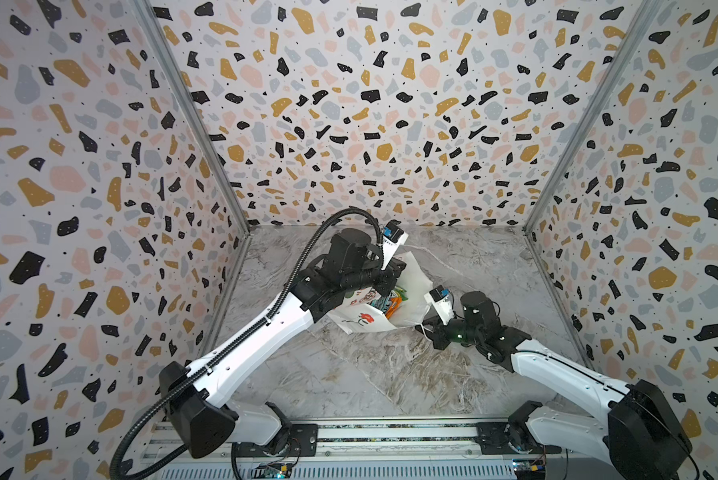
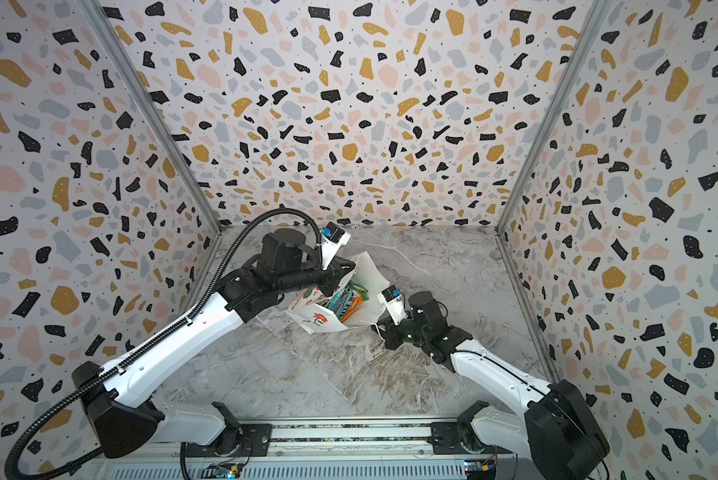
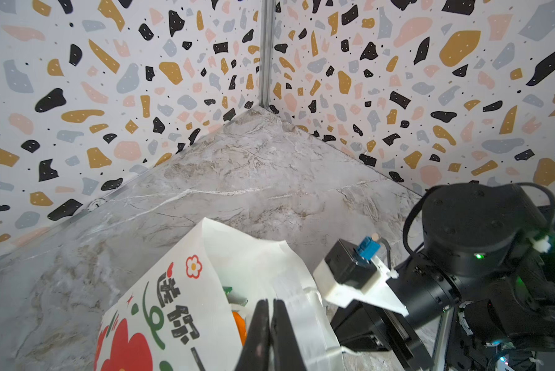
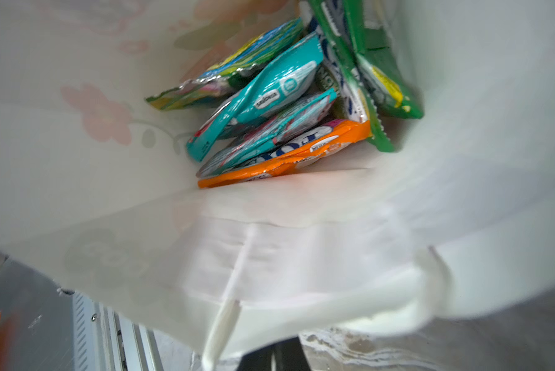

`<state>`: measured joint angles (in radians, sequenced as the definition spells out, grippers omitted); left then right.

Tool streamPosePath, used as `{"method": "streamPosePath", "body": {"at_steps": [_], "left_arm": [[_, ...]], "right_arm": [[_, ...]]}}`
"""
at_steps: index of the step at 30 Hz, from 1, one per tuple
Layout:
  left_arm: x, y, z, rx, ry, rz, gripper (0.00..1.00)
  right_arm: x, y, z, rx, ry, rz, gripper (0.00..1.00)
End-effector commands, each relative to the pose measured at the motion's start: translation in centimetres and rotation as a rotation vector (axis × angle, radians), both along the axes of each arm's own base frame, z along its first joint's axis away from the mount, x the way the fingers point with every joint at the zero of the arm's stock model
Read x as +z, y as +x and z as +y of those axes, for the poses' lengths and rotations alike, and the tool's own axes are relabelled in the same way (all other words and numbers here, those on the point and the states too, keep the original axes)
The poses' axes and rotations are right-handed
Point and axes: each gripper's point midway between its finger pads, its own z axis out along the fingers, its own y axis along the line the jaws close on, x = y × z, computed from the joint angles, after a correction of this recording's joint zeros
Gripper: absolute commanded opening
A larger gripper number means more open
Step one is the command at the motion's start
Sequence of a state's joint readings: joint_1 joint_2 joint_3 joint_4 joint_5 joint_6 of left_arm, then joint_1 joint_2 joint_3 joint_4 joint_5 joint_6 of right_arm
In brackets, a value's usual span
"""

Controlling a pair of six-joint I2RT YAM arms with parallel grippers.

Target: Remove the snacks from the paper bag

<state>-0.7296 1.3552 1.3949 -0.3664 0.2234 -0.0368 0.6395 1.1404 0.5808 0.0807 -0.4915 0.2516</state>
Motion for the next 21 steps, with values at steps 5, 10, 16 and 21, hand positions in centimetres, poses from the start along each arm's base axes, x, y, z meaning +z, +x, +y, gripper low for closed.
{"method": "streamPosePath", "body": {"at_steps": [5, 10, 16, 21], "left_arm": [[1.6, -1.2, 0.6, 0.001, -0.046, -0.047, 0.0], [1.4, -2.5, 0.7, -0.006, -0.077, -0.024, 0.0], [0.7, -3.7, 1.1, -0.005, -0.115, 0.029, 0.0], [1.6, -4.3, 1.4, 0.01, -0.22, 0.056, 0.0]], "right_arm": [[-1.6, -2.6, -0.4, -0.017, -0.09, 0.002, 0.17], [-1.4, -0.6, -4.1, -0.235, -0.191, -0.072, 0.63], [1.1, 1.5, -8.5, -0.491, -0.248, -0.178, 0.71], [4.6, 2.2, -9.1, -0.532, -0.202, -0.271, 0.71]]}}
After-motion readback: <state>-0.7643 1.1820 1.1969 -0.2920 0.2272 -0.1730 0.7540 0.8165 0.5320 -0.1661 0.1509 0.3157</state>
